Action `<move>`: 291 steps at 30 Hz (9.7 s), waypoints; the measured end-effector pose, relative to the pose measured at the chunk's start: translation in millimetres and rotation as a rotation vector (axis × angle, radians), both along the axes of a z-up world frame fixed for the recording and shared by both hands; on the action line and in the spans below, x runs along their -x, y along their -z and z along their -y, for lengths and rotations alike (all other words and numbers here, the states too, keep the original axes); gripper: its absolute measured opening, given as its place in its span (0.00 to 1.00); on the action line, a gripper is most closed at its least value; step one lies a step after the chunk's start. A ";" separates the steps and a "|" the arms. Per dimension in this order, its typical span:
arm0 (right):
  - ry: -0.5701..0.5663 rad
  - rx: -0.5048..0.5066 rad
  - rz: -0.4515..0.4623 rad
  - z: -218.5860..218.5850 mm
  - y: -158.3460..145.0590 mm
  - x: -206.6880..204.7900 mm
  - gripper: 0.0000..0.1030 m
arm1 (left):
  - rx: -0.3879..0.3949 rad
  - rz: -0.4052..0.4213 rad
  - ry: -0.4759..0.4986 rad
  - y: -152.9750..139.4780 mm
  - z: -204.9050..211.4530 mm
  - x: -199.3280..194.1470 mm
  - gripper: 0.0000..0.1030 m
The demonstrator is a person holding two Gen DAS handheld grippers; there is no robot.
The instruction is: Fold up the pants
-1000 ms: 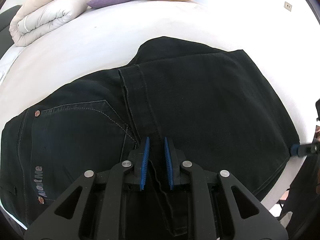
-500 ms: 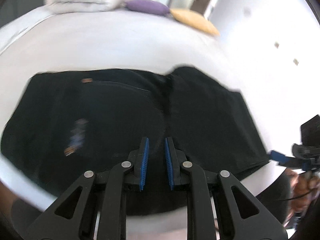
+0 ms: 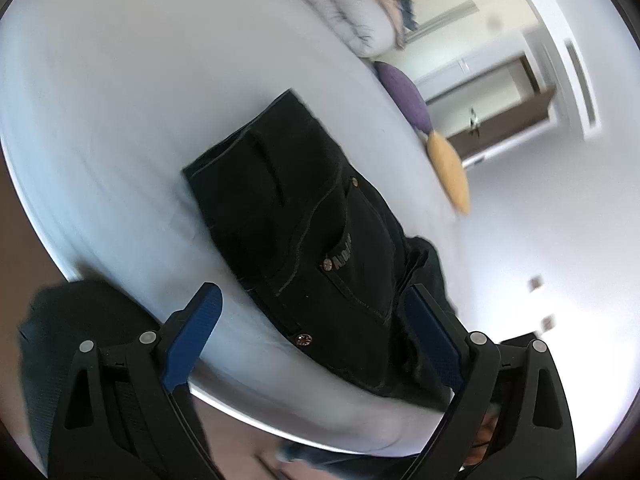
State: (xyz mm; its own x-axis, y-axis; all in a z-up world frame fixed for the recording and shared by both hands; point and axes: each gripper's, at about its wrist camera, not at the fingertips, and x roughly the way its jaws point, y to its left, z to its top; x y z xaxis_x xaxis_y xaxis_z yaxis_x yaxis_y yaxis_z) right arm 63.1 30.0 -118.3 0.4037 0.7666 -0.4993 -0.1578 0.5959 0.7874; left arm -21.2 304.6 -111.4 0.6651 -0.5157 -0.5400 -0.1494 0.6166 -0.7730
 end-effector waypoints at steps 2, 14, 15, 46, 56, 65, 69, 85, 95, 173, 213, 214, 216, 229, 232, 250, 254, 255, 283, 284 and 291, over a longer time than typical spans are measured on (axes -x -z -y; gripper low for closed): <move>0.008 -0.013 -0.033 -0.5 9.7 -11.2 0.51 | 0.044 -0.018 -0.010 9.0 -4.3 -3.4 0.90; -0.043 0.014 -0.135 -23.3 29.6 -68.4 0.41 | 0.284 -0.048 -0.076 50.7 -41.1 -36.3 0.90; -0.039 0.025 -0.135 -24.4 28.4 -71.6 0.41 | 0.304 -0.052 -0.082 53.2 -43.9 -37.9 0.90; 0.018 0.123 -0.129 -48.7 8.0 -82.3 0.49 | 0.410 -0.091 -0.195 69.6 -45.0 -40.4 0.21; -0.002 0.208 -0.169 -59.5 19.1 -98.2 0.36 | 0.192 0.032 -0.133 18.4 -22.8 -48.4 0.19; 0.008 0.244 -0.192 -52.6 38.1 -99.6 0.00 | 0.090 0.077 -0.091 -7.1 1.0 -51.8 0.18; 0.009 0.269 -0.164 -53.8 39.3 -97.2 0.00 | 0.025 0.117 -0.049 -24.3 15.4 -53.8 0.17; 0.140 -0.159 -0.098 60.7 24.5 -56.0 0.54 | -0.398 0.303 0.272 -93.6 188.2 -54.3 0.13; 0.199 -0.249 -0.160 113.5 52.7 -33.0 0.53 | -0.822 0.319 0.601 -29.5 334.5 -23.4 0.13; 0.292 -0.022 -0.041 182.3 28.6 22.0 0.11 | -0.917 0.560 0.942 -46.6 370.1 22.6 0.11; 0.253 0.038 -0.095 154.5 26.7 57.1 0.01 | -0.479 0.183 0.888 -35.1 221.1 -221.5 0.17; 0.261 0.007 -0.103 159.6 32.8 57.5 0.00 | -0.479 0.188 0.887 -30.7 219.2 -222.8 0.17; 0.267 -0.037 -0.098 165.7 38.6 60.7 0.00 | -0.508 0.219 0.887 -28.5 214.3 -213.2 0.17; 0.329 -0.046 -0.027 170.0 39.5 92.5 0.00 | -0.616 0.289 0.821 -27.5 188.9 -135.8 0.17; 0.346 -0.040 -0.020 172.9 39.6 104.4 0.00 | -0.667 0.310 0.809 -26.4 200.9 -116.3 0.17; 0.382 0.002 0.039 167.1 35.3 129.1 0.00 | -0.655 0.326 0.783 -20.9 193.2 -98.6 0.17; 0.388 0.009 0.052 174.0 27.4 137.6 0.06 | -0.655 0.339 0.775 -24.6 187.6 -93.1 0.17; 0.402 0.026 0.050 178.4 23.8 141.5 0.13 | -0.653 0.340 0.772 -25.0 185.4 -91.2 0.17; 0.327 0.053 -0.151 191.2 25.7 22.3 0.62 | -0.318 0.056 0.779 -7.0 171.0 -198.4 0.79; 0.323 0.050 -0.153 189.3 26.4 20.2 0.61 | -0.310 0.059 0.789 -6.6 173.1 -199.3 0.76; 0.309 0.060 -0.159 172.8 32.9 11.1 0.48 | -0.309 0.038 0.792 -1.5 173.2 -205.6 0.52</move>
State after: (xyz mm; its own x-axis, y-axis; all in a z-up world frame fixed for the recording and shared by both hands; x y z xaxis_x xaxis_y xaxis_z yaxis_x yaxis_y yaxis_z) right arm 51.9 -142.8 -151.2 0.5261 0.5878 -0.6146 0.1590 0.6420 0.7500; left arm 184.5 131.4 -109.9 0.1907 -0.6696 -0.7178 0.4377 0.7125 -0.5484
